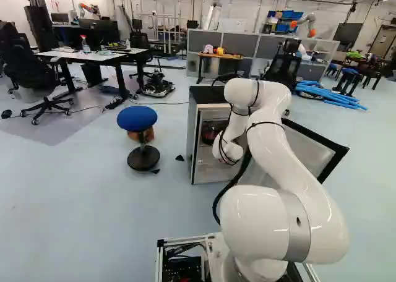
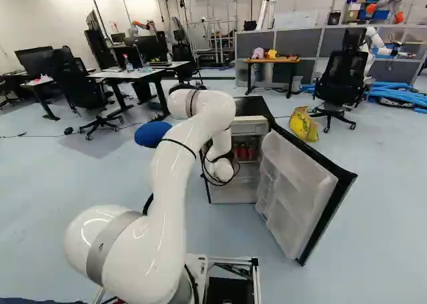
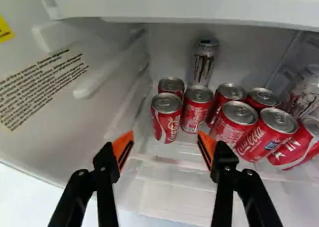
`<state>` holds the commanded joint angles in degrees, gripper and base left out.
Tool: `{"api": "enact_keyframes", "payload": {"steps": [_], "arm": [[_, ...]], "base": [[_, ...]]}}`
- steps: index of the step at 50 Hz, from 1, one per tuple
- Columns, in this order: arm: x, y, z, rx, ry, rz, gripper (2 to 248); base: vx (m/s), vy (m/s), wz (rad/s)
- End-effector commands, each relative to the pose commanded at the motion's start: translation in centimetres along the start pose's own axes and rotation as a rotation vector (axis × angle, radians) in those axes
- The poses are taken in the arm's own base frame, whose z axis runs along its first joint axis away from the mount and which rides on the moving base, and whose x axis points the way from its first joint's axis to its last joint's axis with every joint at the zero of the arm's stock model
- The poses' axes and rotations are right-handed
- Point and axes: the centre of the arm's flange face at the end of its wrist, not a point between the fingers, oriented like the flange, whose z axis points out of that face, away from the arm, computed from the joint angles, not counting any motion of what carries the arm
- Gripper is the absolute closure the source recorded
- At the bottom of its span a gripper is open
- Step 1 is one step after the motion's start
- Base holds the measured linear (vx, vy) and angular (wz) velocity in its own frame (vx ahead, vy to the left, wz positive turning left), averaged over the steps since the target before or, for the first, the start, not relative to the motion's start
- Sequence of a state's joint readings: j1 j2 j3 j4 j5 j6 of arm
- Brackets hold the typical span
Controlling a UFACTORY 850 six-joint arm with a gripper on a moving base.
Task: Grab a drink from the fridge
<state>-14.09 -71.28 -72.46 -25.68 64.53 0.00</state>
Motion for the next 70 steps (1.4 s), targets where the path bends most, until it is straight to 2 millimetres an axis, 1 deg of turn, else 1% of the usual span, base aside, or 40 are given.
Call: {"api": "enact_keyframes", "payload": {"steps": [17,28,36,53,70], "arm": [[0.2,0.3,1.4,0.0,0.022,-0.011,65],[-0.6,0.5,2.8,0.001,0.031,-0.017,65],[-0.5,0.6,3.5,0.003,0.042,-0.023,65],[-0.2,-0.2,5.3,0.019,0.065,-0.041,65],[-0.2,-0.3,5.5,0.021,0.067,-0.043,66]], "base": [[0.0,0.0,0.0],[0.0,0.0,0.0],[0.0,0.0,0.0],[0.0,0.0,0.0],[0.0,0.0,0.0]]}}
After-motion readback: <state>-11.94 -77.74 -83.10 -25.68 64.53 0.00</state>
